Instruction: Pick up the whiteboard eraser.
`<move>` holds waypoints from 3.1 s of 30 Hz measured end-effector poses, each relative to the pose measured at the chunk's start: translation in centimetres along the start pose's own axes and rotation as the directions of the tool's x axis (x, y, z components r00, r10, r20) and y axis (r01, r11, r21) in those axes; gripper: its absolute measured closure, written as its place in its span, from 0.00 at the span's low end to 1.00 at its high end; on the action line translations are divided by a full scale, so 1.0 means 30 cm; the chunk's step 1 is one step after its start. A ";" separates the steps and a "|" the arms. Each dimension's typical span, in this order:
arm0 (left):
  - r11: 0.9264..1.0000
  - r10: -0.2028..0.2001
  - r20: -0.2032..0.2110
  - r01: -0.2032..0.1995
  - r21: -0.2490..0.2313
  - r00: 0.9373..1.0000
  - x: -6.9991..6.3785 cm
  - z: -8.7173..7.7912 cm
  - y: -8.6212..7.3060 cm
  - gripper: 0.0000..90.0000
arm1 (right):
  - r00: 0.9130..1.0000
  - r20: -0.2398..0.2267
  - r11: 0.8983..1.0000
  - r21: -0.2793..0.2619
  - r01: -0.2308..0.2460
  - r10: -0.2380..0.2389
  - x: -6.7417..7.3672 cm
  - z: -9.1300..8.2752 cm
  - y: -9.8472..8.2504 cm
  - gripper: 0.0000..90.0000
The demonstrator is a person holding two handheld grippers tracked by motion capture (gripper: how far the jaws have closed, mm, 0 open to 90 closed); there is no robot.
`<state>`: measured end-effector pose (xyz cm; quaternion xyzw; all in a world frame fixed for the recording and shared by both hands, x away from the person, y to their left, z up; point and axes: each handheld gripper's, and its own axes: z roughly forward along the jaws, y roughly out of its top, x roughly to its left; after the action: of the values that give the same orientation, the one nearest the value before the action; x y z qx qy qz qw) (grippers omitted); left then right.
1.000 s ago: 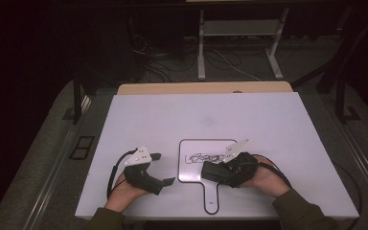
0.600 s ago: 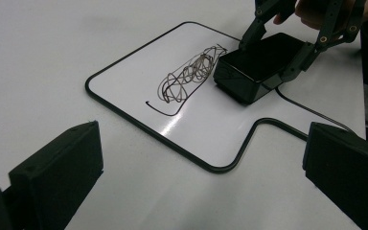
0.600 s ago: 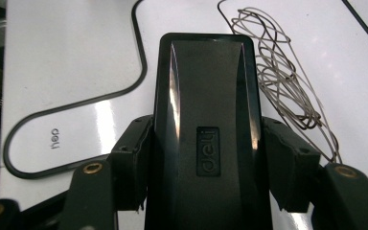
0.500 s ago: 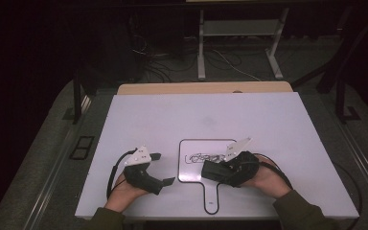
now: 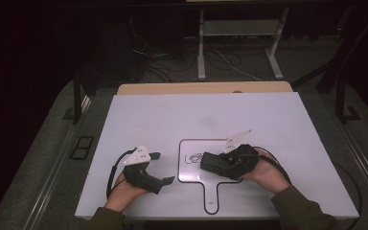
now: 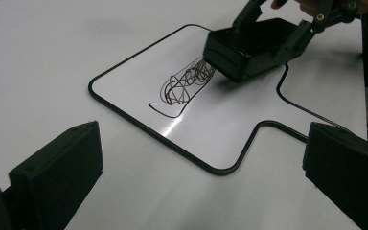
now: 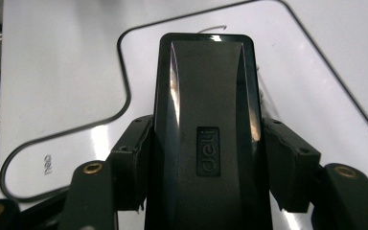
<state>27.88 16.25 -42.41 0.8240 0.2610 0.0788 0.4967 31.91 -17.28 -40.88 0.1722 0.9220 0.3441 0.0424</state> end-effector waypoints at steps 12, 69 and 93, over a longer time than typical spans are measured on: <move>1.000 -0.002 0.002 0.002 -0.002 1.000 0.003 -0.001 0.000 0.00 | 0.999 0.044 1.000 0.010 -0.019 0.018 -0.080 0.035 0.054 0.43; 1.000 0.013 0.007 -0.013 0.004 1.000 -0.002 -0.003 0.000 0.00 | 0.992 0.127 0.996 0.086 -0.012 0.001 -0.096 0.104 0.028 0.43; 1.000 0.012 0.007 -0.012 0.006 1.000 -0.001 -0.002 0.000 0.00 | 0.965 0.239 0.988 0.090 -0.130 0.105 -0.200 0.037 -0.039 0.43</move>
<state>27.82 16.28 -42.39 0.8274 0.2544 0.0780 0.4945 37.42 -19.51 -42.73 0.2678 0.9155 0.2746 0.1210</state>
